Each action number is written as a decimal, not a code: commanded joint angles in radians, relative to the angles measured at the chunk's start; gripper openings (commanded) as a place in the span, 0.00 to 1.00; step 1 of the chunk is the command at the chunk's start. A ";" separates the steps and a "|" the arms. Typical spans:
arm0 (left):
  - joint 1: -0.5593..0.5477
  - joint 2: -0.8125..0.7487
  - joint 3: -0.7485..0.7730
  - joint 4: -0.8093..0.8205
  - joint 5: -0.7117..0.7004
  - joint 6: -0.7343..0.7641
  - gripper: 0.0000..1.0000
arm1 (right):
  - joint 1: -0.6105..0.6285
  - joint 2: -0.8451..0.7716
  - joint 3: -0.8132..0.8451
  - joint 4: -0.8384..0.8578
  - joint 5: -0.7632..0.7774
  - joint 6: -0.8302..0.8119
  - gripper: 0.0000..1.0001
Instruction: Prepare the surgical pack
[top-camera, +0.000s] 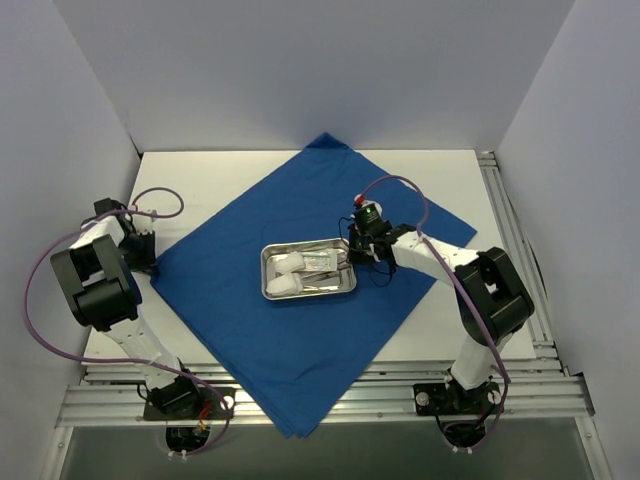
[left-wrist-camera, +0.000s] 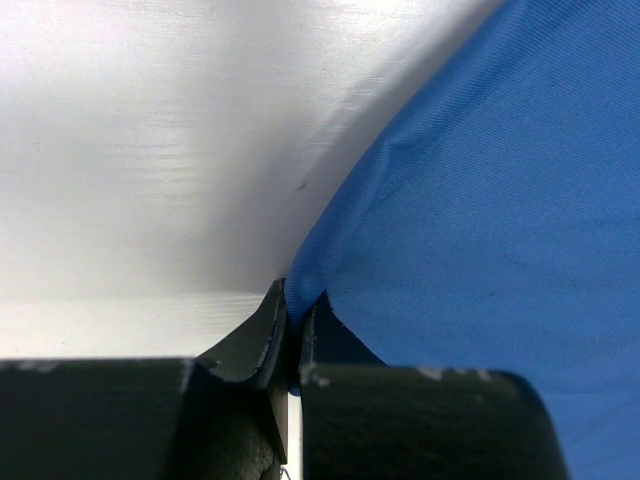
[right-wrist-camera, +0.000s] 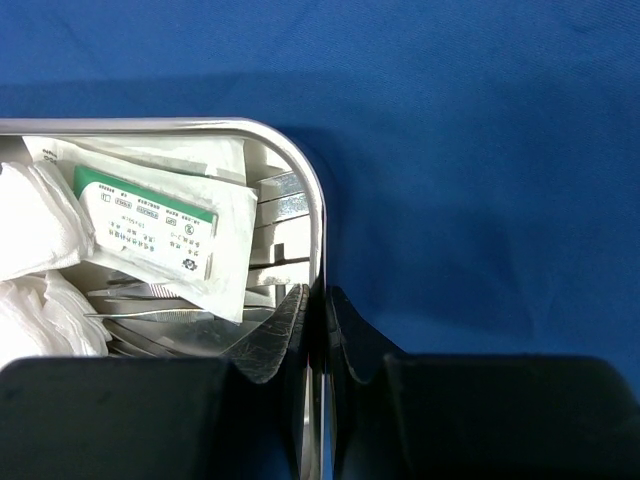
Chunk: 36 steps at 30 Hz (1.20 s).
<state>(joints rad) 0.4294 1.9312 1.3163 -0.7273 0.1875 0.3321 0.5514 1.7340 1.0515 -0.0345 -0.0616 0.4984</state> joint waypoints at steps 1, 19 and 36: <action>-0.001 -0.005 -0.031 0.057 0.050 -0.008 0.02 | 0.008 -0.048 -0.010 0.010 0.032 0.023 0.00; 0.002 -0.038 -0.049 0.058 0.044 0.002 0.02 | 0.015 -0.057 -0.034 0.025 0.026 0.054 0.00; 0.002 -0.043 -0.069 0.068 0.061 -0.010 0.02 | 0.019 -0.060 -0.122 0.252 0.048 0.207 0.00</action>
<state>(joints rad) 0.4320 1.8980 1.2697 -0.6807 0.1951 0.3325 0.5629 1.6810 0.9138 0.1268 -0.0288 0.6525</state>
